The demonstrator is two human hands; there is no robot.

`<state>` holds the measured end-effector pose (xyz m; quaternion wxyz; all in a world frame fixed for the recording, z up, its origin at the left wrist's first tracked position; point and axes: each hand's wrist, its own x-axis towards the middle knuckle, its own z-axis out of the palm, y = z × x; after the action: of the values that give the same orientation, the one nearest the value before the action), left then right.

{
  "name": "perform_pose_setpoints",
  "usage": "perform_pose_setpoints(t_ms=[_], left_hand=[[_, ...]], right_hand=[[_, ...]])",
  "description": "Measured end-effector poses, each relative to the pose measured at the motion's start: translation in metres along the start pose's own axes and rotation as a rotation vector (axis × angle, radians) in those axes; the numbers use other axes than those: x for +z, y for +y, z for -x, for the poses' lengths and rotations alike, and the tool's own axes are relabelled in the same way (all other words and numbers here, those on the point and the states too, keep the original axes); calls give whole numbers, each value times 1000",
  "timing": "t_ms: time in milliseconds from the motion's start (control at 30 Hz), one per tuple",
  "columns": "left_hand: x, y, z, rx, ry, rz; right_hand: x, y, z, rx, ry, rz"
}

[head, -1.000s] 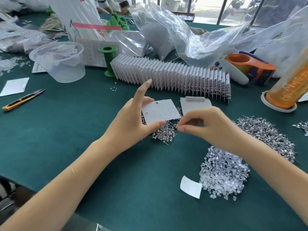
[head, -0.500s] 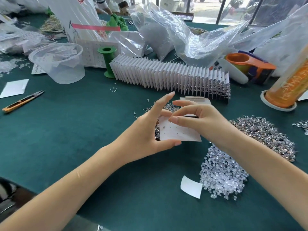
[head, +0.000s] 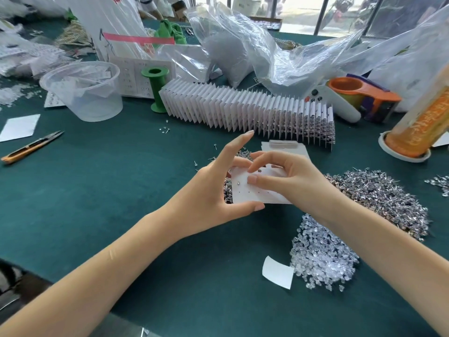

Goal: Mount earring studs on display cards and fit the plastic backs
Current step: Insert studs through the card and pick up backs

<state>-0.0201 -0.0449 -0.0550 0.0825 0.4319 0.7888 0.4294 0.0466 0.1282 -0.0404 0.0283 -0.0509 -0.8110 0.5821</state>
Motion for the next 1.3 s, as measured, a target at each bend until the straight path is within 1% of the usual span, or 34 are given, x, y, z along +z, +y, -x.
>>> perform_pose_setpoints(t_ms=[100, 167, 333, 433, 600, 833, 900, 1000, 1033, 1100, 1167, 1233, 1300], left_hand=[[-1, 2, 1, 5, -6, 5], [-1, 4, 2, 9, -4, 6], [6, 11, 2, 58, -32, 35], [10, 16, 2, 97, -41, 28], [12, 25, 1, 159, -53, -35], [20, 47, -11, 334, -79, -186], [23, 55, -20, 402, -58, -205], [26, 60, -35, 501, 50, -220], [27, 58, -40, 497, 89, -222], [31, 51, -49, 419, 131, -198], [37, 41, -54, 329, 89, -181], [46, 31, -54, 284, -40, -213], [53, 24, -51, 287, -148, -253]], right_hand=[[-3, -5, 1, -44, 50, 16], [-9, -9, 1, -44, 52, 60], [-19, -12, 5, 57, -74, 105], [-20, -11, 9, 63, -111, 172], [-25, -8, 16, 39, -81, 219], [-43, -4, 29, -13, -3, 253], [-52, -8, 36, -52, 72, 235], [-71, -12, 51, -128, 276, 185], [-78, -10, 58, -160, 352, 210], [-91, -1, 73, -224, 491, 366], [-96, 11, 89, -295, 590, 564], [-94, 25, 100, -461, 656, 781], [-91, 41, 106, -634, 709, 944]])
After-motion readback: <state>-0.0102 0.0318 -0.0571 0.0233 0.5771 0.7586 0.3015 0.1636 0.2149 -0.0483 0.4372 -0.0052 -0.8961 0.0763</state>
